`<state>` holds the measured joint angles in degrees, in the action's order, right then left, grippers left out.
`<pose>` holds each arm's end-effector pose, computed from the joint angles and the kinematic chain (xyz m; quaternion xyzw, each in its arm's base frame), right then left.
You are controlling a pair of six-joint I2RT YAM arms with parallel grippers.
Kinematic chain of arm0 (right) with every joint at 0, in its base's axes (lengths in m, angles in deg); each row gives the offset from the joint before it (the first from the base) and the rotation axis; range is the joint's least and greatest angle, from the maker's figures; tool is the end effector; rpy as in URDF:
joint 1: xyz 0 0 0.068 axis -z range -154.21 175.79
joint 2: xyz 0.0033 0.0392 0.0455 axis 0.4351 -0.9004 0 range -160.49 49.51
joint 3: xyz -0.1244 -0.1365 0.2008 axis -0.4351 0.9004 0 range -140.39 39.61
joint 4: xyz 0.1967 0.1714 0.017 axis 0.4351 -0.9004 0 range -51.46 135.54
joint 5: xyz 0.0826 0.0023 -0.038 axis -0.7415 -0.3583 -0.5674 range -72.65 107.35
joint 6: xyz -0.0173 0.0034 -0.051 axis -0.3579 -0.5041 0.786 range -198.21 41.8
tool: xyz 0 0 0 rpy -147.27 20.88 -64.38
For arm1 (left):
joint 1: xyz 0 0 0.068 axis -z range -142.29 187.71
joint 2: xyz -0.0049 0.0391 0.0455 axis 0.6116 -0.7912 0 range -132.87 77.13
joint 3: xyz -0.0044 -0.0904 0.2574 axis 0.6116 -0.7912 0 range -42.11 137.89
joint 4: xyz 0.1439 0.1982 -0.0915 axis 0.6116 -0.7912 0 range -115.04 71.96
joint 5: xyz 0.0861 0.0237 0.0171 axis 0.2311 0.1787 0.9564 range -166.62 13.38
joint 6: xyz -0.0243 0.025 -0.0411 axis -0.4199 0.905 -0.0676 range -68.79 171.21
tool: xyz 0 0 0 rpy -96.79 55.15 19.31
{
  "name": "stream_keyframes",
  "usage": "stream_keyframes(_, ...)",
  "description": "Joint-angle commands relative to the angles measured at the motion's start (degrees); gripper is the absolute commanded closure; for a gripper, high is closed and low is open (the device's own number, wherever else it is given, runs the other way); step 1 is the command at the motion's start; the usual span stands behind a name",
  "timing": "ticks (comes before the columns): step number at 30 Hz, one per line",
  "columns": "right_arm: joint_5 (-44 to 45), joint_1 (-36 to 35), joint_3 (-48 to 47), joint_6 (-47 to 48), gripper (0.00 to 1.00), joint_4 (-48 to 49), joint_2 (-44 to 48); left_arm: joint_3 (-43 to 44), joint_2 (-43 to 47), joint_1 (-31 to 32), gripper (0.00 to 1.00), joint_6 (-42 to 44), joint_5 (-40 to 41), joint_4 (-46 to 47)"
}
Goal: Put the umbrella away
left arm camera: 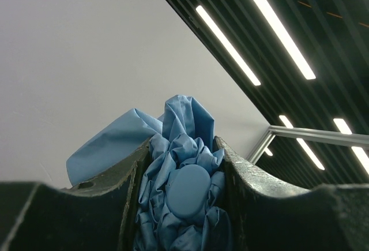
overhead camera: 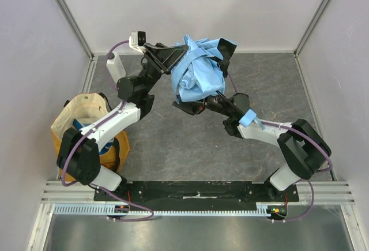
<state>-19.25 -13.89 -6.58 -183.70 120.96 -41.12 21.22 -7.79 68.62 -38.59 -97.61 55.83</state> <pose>0.2389 0.2257 0.3016 0.0247 0.5410 0.8347 0.0997 0.2613 -0.1713 0.4269 -0.0062 0.3615 -0.8378 0.4090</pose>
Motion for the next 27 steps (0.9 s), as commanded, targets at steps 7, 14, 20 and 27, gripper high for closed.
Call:
stream_keyframes(7,2.0,-2.4,-4.3,0.1,0.52,25.3,4.5,2.1,2.9,2.2,0.98,-1.5,2.9,21.5)
stream_keyframes(14,3.8,-2.7,-2.7,-0.1,0.59,25.4,6.1,3.0,2.7,3.6,0.98,-0.6,3.2,21.5)
stream_keyframes(20,4.3,-3.0,-2.1,-0.6,0.73,25.3,6.7,3.8,2.6,4.4,0.98,-0.1,3.2,21.6)
stream_keyframes(27,4.3,-2.9,-0.1,0.1,1.00,25.3,7.0,3.2,2.8,4.6,0.98,-0.5,3.3,21.5)
